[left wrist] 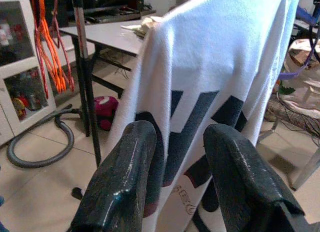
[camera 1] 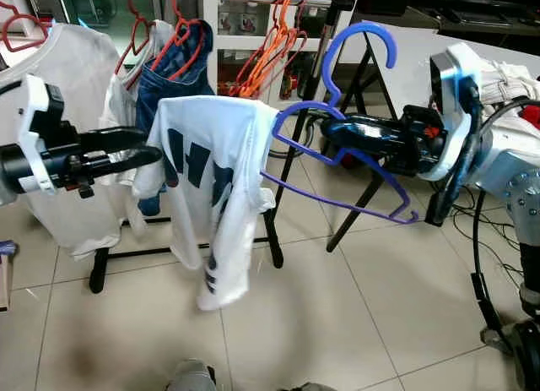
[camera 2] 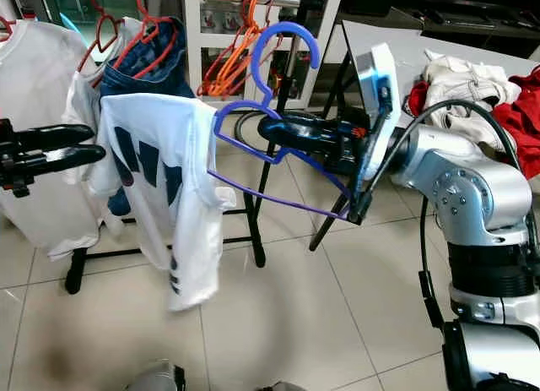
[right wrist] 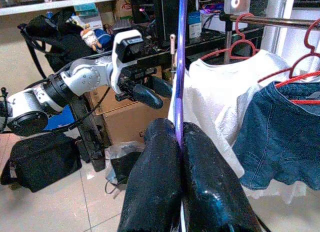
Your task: Hang hanger
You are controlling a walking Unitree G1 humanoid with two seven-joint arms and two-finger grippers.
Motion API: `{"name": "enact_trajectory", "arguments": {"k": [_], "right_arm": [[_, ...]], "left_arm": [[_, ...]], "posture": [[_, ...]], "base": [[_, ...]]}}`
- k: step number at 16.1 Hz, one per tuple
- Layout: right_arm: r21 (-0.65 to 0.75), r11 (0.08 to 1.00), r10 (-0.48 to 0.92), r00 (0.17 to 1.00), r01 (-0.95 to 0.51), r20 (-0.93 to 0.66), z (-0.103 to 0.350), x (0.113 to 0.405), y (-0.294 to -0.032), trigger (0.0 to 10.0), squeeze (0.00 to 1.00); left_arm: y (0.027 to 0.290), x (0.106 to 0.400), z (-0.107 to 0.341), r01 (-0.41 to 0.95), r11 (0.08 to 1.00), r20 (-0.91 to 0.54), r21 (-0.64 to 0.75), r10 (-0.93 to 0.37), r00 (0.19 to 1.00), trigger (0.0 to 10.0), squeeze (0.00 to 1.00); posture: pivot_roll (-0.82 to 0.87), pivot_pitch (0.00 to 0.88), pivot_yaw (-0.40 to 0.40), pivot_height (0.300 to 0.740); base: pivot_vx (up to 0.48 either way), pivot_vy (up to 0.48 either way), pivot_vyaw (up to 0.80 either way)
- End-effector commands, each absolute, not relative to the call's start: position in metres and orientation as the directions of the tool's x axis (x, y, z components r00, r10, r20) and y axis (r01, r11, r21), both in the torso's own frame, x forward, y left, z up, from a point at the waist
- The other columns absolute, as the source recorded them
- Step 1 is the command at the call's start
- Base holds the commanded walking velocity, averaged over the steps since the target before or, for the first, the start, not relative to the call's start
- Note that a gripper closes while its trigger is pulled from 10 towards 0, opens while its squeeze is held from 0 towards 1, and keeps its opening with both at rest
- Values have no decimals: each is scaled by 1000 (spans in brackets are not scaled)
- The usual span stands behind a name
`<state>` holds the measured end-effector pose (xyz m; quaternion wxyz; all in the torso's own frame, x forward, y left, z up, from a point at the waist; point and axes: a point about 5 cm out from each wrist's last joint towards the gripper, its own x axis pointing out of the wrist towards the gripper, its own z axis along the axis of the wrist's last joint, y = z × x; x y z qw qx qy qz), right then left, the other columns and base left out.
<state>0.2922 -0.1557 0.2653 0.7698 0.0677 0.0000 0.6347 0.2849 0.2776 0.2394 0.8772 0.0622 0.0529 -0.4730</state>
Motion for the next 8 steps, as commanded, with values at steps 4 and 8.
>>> {"name": "enact_trajectory", "arguments": {"k": [4, 8], "right_arm": [[96, 177, 978, 186, -980, 95, 268, 285, -163, 0, 0], [98, 169, 981, 177, -981, 80, 266, 281, -162, 0, 0]], "left_arm": [[272, 295, 234, 837, 544, -159, 56, -823, 545, 9059, 0], [277, 300, 236, 811, 579, -140, 81, -799, 584, 10000, 0]], "posture": [[12, 39, -81, 740], [7, 37, -78, 740]], "base": [[0, 0, 0], [0, 0, 0]]}}
